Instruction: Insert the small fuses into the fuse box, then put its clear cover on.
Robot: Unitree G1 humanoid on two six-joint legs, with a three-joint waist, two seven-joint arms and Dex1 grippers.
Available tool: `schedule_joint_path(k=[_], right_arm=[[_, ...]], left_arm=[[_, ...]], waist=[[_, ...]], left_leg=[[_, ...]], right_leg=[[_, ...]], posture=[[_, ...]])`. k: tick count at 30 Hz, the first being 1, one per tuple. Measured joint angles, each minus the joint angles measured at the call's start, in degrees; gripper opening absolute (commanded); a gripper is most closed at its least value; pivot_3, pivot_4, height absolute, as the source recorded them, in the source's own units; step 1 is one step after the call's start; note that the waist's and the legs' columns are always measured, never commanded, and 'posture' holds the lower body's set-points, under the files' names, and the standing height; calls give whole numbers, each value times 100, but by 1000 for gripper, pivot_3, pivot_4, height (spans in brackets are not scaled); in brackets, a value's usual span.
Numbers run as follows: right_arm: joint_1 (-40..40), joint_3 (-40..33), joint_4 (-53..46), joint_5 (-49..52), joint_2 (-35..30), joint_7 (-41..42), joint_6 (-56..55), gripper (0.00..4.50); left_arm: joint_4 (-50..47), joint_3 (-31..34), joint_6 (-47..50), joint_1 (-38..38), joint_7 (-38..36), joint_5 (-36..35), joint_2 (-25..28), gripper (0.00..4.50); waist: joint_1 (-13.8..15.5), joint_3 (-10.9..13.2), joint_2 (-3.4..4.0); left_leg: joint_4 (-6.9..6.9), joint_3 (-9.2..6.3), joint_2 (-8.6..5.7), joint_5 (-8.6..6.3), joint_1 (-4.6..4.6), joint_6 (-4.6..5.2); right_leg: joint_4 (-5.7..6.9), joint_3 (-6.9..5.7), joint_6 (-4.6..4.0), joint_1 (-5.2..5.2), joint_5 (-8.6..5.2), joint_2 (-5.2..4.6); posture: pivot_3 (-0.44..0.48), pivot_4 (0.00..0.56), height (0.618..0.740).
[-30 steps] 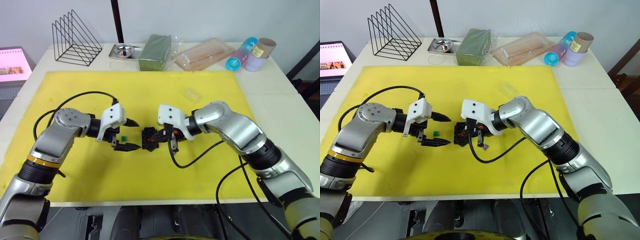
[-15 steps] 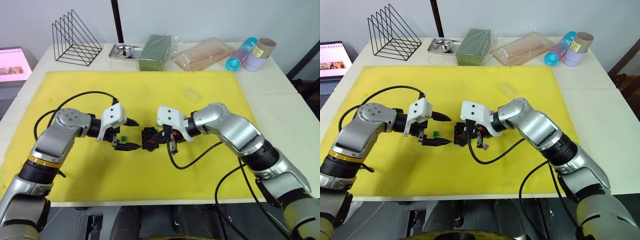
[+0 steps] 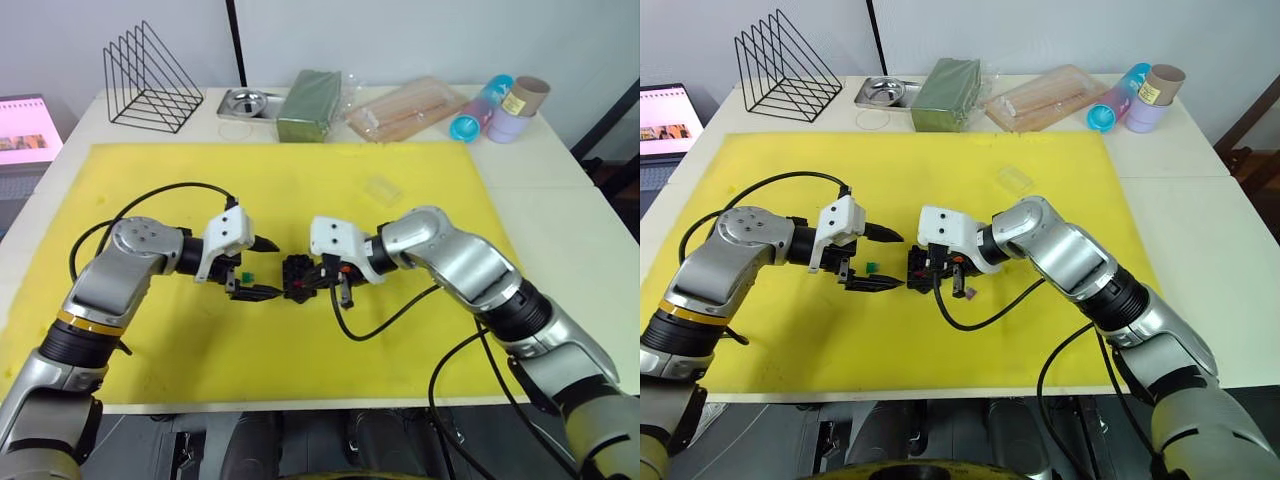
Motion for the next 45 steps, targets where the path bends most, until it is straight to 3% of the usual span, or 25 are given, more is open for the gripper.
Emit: schedule_joint_path(k=[26, 31, 45], right_arm=[[-2, 52, 54, -159, 7, 117, -274, 0], [12, 54, 79, -188, 9, 125, -258, 1370], [-202, -524, -205, 276, 11, 300, 352, 1370]], left_arm=[[-108, 0, 91, 123, 117, -1, -2, 4476], [-108, 1, 97, 131, 119, 0, 0, 4500], [-107, 1, 105, 141, 164, -1, 0, 4500]], waist=[[-1, -1, 0], [0, -1, 0], [2, -1, 1]], left_leg=[[6, -2, 0, 0, 2, 0], [6, -2, 0, 0, 2, 0], [6, -4, 0, 0, 0, 0]], right_leg=[[4, -1, 0, 4, 0, 0], [4, -1, 0, 4, 0, 0], [4, -2, 0, 4, 0, -1]], posture=[[0, 150, 740], [0, 150, 740], [0, 150, 740]])
